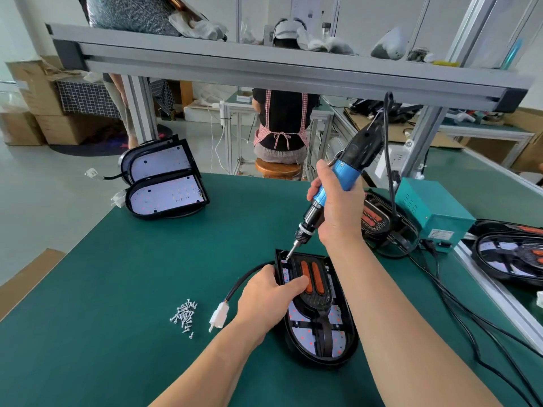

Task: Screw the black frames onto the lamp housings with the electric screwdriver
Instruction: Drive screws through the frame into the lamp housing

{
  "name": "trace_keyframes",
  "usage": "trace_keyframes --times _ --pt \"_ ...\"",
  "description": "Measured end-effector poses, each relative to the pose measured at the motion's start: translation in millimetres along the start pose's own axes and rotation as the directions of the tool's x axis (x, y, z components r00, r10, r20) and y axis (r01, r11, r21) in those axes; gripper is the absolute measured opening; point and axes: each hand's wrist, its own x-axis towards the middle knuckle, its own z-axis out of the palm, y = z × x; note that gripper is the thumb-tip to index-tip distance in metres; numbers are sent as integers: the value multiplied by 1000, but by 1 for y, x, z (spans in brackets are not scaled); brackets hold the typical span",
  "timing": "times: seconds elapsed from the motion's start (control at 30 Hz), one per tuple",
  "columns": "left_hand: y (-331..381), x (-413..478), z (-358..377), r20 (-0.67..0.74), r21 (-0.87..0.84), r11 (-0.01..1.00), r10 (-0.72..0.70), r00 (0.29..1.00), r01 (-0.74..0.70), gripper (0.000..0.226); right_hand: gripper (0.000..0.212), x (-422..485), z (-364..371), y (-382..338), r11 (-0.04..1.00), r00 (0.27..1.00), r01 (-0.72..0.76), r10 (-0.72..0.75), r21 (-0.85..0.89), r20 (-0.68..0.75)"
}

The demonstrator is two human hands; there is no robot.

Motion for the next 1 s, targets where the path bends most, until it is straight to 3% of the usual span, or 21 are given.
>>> trace_keyframes --times 0.43,1.0 --pt "1 1 0 4 13 1000 13 1000 -13 68 25 -8 5 2 999 999 11 -9 -50 48" --pt "-2 5 0 9 -6 1000 -18 1000 18 51 19 -22 19 7 985 987 99 -80 -140 137"
